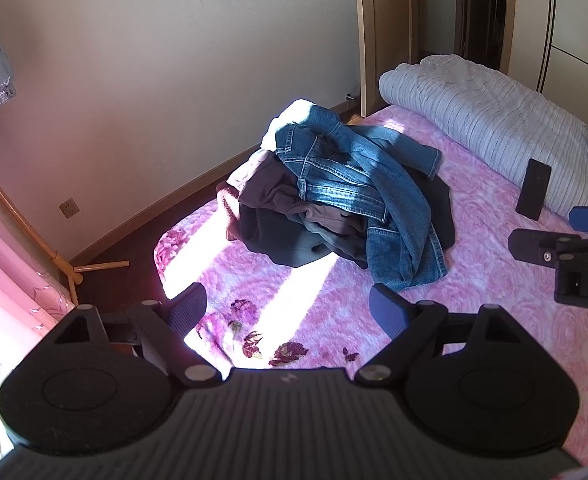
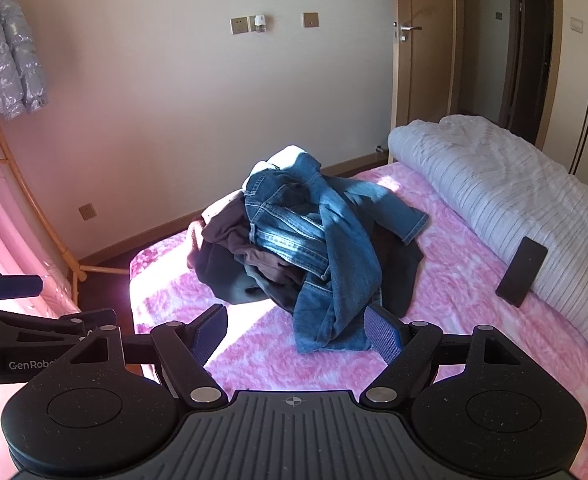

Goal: Fold clothes

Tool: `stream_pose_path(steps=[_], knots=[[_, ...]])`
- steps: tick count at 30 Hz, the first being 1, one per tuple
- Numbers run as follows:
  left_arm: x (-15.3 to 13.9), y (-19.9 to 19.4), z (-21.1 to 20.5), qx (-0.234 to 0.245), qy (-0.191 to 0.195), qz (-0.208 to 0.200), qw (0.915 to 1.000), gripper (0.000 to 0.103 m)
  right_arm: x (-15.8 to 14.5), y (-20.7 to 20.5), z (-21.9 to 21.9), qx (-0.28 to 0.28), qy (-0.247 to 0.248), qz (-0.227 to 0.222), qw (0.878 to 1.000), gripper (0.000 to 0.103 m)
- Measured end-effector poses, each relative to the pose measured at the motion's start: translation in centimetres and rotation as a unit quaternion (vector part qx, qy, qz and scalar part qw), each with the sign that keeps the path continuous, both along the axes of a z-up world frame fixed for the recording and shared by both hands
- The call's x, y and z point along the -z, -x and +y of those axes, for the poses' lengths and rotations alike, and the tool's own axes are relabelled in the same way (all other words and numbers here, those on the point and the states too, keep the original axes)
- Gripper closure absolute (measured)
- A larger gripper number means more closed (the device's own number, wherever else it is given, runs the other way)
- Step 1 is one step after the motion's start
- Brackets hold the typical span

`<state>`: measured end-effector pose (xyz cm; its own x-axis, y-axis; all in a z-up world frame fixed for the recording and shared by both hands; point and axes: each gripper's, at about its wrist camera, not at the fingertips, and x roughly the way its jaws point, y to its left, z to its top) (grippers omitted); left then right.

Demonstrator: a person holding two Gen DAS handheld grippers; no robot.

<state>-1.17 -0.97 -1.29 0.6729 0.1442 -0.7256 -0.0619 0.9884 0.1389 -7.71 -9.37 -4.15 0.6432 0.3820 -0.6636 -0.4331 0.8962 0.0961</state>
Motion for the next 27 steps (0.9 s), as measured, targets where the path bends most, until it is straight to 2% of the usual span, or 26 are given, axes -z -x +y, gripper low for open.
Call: stream_pose_path(steps=[4, 10, 18, 27], knots=[[0.4, -0.5, -0.3, 0.009, -0.003, 0.005, 0.9999, 0.017, 0.3, -0.3, -0.8, 0.01, 0.0, 0.004, 1.0, 0.024], [2.0, -3.7, 0.7, 0.025, -0.005, 0.022, 0.9994, 0.017, 1.5, -2.4, -0.4, 0.028, 0.003, 0.018, 0.999, 0.024], [5.2, -11.9, 3.6, 0.053, 0.014, 0.046, 0.9974, 0.017, 3.7, -8.6, 2.7, 0.055, 0.036, 0.041, 0.997, 0.024], [9.1, -21.5, 6.4, 0.094, 0.031, 0.096, 0.9904, 0.017, 7.5, -18.0, 7.0, 0.074, 0.068, 0.081, 0.992, 0.024]])
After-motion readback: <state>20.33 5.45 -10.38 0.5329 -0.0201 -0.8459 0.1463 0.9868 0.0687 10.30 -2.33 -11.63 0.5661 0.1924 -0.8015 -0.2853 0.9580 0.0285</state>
